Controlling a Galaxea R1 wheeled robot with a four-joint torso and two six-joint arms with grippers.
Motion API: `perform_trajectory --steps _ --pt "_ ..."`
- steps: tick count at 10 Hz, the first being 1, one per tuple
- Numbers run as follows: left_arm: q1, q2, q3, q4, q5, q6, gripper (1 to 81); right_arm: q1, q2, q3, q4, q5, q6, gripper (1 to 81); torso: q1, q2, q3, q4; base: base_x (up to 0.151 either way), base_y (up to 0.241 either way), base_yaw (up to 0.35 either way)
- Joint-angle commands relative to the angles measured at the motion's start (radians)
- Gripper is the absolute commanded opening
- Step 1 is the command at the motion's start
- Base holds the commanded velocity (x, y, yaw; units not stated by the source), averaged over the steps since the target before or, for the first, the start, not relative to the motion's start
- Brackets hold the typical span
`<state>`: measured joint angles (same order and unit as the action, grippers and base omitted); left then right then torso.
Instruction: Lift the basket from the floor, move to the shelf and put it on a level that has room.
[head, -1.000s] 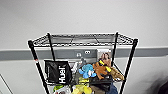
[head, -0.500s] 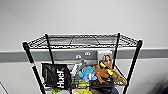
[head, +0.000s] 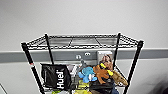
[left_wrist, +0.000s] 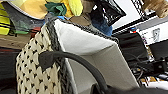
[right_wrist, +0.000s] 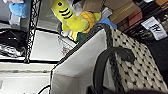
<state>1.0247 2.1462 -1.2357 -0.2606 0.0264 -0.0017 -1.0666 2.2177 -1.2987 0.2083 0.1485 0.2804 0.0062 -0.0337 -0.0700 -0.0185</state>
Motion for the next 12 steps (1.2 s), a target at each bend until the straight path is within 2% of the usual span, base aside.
perform_trajectory --steps 1,4,8,12 --pt "-0.097 -0.035 0.061 0.012 0.035 0.006 1.0 0.101 -0.039 0.081 -0.004 -0.021 0.003 1.0 0.000 0.000 0.000 0.000 0.000 0.000 0.000" --pt "-0.097 -0.077 0.136 0.014 0.032 0.008 1.0 0.110 -0.096 0.174 -0.012 -0.021 0.002 1.0 0.000 0.000 0.000 0.000 0.000 0.000 0.000" --pt "-0.122 -0.133 0.255 0.021 0.003 0.006 1.0 0.125 -0.181 0.326 -0.044 0.034 0.003 1.0 0.000 0.000 0.000 0.000 0.000 0.000 0.000" --pt "-0.189 -0.213 0.387 0.018 0.004 0.005 1.0 0.207 -0.241 0.440 -0.043 0.034 0.005 1.0 0.000 0.000 0.000 0.000 0.000 0.000 0.000"
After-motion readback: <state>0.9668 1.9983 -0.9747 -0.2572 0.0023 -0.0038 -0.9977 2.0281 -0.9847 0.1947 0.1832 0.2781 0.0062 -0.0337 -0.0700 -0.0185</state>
